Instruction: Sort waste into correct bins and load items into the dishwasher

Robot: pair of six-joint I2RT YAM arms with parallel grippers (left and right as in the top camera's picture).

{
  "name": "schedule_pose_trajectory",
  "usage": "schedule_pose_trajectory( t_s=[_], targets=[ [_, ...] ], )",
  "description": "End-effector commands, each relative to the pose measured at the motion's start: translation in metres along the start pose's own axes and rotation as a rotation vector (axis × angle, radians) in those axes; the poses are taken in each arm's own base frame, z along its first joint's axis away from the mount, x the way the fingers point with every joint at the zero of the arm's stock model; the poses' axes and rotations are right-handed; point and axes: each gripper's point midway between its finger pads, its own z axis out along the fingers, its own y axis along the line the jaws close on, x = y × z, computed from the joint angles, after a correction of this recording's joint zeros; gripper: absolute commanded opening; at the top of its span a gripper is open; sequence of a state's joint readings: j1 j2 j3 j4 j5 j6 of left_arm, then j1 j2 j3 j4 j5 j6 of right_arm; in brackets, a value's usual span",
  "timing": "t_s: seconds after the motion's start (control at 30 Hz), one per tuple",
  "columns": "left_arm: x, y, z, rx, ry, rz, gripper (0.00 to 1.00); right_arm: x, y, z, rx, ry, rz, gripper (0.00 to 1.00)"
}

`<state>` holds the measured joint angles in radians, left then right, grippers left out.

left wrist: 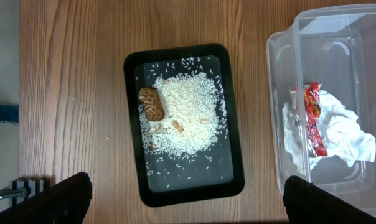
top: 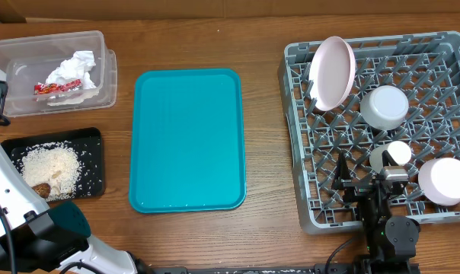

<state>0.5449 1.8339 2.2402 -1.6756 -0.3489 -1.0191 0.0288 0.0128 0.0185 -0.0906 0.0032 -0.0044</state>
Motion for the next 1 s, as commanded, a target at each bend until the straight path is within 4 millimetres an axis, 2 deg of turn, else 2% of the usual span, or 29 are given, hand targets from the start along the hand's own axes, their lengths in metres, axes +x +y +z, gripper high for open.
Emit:
schedule_pose_trajectory(
  t_s=[0.0, 0.07, 0.17, 0.23, 0.3, 0.43, 0.5, 0.57, 0.73, 0.87, 0.97],
  targets=[
    [-0.003, 0.001, -0.003, 0.001, -0.020, -0.014, 1.00, 0.001, 0.002, 0.000, -0.008, -0.005, -0.007, 1.00],
    [-0.004, 0.005, -0.008, 0.000, -0.031, 0.048, 1.00, 0.001, 0.002, 0.000, -0.008, -0.005, -0.007, 1.00],
    [0.008, 0.001, -0.016, 0.066, 0.025, 0.317, 1.00, 0.001, 0.002, 0.000, -0.008, -0.005, -0.007, 1.00],
    [0.009, 0.003, -0.023, 0.087, 0.016, 0.460, 1.00, 0.001, 0.002, 0.000, -0.008, -0.005, -0.007, 1.00],
    [0.020, -0.002, -0.031, 0.160, 0.053, 0.560, 1.00, 0.001, 0.002, 0.000, -0.008, -0.005, -0.007, 1.00],
    [0.038, -0.008, -0.050, 0.298, 0.105, 0.630, 1.00, 0.001, 0.002, 0.000, -0.008, -0.005, -0.007, 1.00],
    [0.060, -0.012, -0.066, 0.411, 0.167, 0.642, 1.00, 0.001, 0.002, 0.000, -0.008, -0.005, -0.007, 1.00],
    [0.078, -0.015, -0.073, 0.469, 0.183, 0.675, 1.00, 0.001, 0.002, 0.000, -0.008, -0.005, -0.007, 1.00],
    [0.131, -0.022, -0.077, 0.596, 0.140, 0.851, 1.00, 0.001, 0.002, 0.000, -0.008, -0.005, -0.007, 1.00],
    [0.195, -0.021, -0.079, 0.808, 0.092, 1.061, 1.00, 0.001, 0.002, 0.000, -0.008, -0.005, -0.007, 1.00],
    [0.232, -0.012, -0.073, 0.946, 0.021, 1.143, 1.00, 0.001, 0.002, 0.000, -0.008, -0.005, -0.007, 1.00]
  ],
)
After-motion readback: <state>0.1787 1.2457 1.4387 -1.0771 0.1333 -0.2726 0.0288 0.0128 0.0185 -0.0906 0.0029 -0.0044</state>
